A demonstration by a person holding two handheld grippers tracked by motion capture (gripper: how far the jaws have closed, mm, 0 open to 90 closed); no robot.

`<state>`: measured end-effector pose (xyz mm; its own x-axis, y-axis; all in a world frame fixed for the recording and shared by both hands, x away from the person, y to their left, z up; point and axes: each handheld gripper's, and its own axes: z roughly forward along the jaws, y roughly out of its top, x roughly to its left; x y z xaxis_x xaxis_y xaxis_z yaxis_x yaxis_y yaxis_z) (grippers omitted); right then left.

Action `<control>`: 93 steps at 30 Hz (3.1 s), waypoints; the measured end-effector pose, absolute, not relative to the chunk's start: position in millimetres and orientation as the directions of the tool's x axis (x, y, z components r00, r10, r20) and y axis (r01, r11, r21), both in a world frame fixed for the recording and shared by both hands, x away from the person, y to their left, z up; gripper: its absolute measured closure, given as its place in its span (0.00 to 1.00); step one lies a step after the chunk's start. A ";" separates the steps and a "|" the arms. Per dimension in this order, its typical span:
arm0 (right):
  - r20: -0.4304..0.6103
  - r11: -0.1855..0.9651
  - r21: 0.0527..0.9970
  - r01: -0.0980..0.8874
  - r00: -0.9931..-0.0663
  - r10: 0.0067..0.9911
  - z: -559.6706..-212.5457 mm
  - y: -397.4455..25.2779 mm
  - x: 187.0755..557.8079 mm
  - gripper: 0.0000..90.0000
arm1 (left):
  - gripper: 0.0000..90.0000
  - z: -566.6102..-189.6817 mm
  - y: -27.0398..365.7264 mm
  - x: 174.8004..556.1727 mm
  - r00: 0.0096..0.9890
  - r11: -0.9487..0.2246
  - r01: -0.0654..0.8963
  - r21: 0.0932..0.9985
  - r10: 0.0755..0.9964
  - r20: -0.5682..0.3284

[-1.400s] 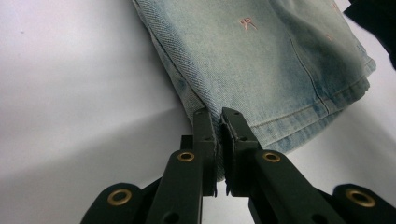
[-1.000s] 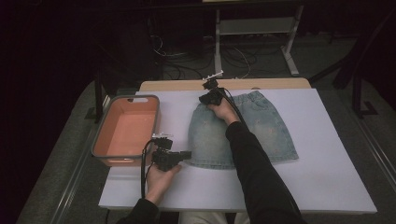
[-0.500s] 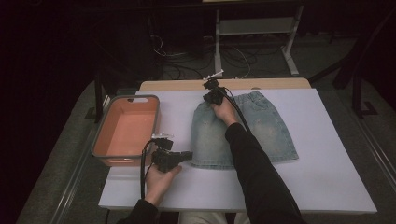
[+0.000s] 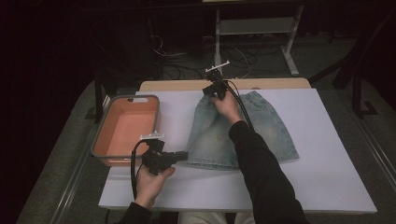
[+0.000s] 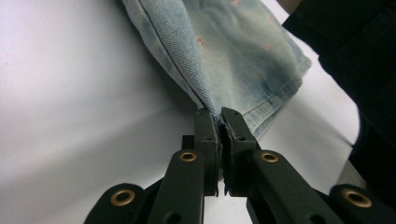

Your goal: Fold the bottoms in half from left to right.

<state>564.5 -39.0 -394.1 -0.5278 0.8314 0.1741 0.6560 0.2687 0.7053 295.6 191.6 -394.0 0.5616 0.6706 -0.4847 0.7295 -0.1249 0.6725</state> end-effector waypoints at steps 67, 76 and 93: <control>0.325 0.142 0.748 0.649 -0.544 0.773 -360.0 -84.4 556.3 0.94 | 0.96 -342.5 117.0 295.8 0.803 -0.265 0.540 0.799 0.444 -0.396; 0.340 0.117 0.735 0.668 -0.512 0.789 -369.2 -108.9 557.7 0.94 | 0.95 -353.6 84.9 304.8 0.818 -0.268 0.534 0.802 0.401 -0.411; 0.302 0.145 0.746 0.650 -0.524 0.796 -388.1 -139.9 558.7 0.94 | 0.95 -378.0 24.3 321.9 0.827 -0.308 0.543 0.781 0.359 -0.433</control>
<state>558.7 -139.9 -388.1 -0.5243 0.7961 0.3024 0.6504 0.1451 0.7456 321.9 24.3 -378.0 0.8269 0.3586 -0.4331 0.5428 -0.3079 0.7814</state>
